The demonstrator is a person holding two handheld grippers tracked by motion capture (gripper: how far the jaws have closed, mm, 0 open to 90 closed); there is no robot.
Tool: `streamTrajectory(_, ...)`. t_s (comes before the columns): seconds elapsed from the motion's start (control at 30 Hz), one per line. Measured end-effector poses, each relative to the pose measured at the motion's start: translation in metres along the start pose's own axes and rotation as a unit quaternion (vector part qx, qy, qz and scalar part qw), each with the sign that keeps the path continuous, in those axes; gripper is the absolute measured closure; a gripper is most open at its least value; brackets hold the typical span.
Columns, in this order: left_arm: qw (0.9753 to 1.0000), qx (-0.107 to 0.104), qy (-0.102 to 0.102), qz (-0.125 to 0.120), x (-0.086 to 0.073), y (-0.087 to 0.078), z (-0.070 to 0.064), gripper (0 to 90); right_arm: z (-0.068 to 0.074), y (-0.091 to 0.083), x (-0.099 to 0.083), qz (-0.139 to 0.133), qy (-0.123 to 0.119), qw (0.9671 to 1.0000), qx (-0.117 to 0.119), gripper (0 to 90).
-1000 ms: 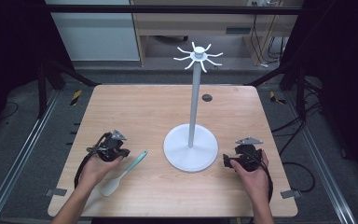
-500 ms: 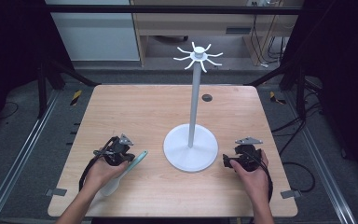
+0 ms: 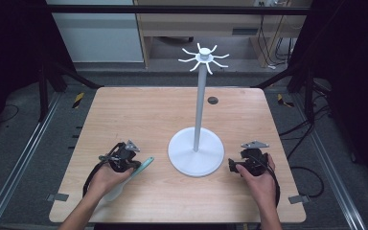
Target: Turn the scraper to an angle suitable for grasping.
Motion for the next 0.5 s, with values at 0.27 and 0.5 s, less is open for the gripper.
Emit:
streamTrajectory(0.27, 0.9998, -0.001, 0.015, -0.009, 0.010, -0.011, -0.003, 88.6, 0.000, 0.000, 0.000, -0.001, 0.000, 1.0000, 0.001, 8.7)
streamTrajectory(0.5, 0.9988, -0.005, 0.048, 0.005, 0.021, -0.021, -0.006, 77.1, 0.000, 0.000, 0.000, 0.000, 0.002, 1.0000, 0.001, 8.8)
Point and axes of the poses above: each handheld gripper's, and its own axes: y roughly forward along the jaws, x roughly out of its top, z roughly to its left, the point moved 8 cm from there along y, roughly forward along the jaws, and after that the axes turned 13 degrees about x, right-handed, at the moved point
